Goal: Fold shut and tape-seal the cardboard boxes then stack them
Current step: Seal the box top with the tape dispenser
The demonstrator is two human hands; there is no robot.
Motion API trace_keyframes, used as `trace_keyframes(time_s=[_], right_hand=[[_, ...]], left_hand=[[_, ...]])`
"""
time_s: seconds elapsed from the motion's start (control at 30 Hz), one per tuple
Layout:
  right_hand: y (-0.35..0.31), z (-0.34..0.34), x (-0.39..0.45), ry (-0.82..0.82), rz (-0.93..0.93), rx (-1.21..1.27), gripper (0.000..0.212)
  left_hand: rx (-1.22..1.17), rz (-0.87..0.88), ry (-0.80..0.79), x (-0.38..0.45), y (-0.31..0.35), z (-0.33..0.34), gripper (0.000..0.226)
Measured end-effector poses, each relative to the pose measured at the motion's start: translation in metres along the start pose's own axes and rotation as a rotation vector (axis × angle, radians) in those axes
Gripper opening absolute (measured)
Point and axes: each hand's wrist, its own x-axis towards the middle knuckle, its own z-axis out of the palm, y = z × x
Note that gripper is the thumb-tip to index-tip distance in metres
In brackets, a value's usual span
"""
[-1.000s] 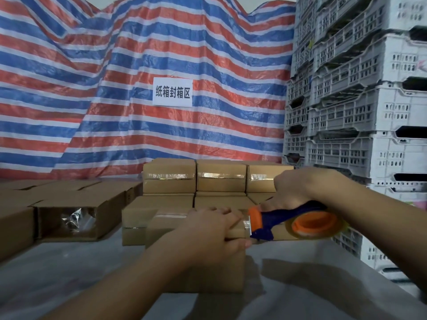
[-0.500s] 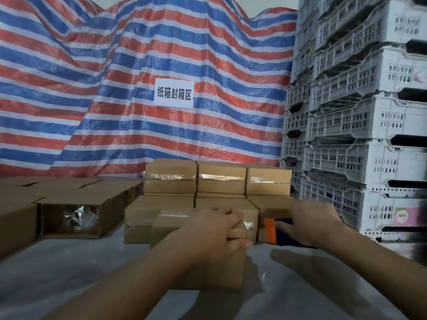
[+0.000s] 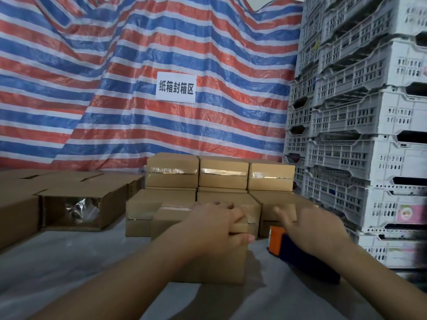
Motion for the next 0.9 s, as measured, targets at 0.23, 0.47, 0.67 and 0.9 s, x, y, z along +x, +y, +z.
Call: trace_keyframes(time_s=[0.23,0.47,0.67,0.9], right_hand=[[-0.078,-0.029,0.010,-0.516,0.097,1.237,0.075],[-0.103,-0.004,-0.005,-0.602,0.378,1.665,0.070],[-0.103,0.006,-0.010,-0.527,0.349,1.721,0.058],[-0.098,-0.005,-0.006,-0.526,0.344,1.536,0.079]], left_hand=[[0.004,-0.005,-0.004,0.000,0.001,-0.002,0.065],[0.002,-0.028,0.030,-0.003,0.007,-0.003,0.066],[-0.052,-0.069,0.112,-0.007,0.008,-0.001,0.076],[-0.537,-0.072,0.316,-0.028,-0.014,-0.028,0.074]])
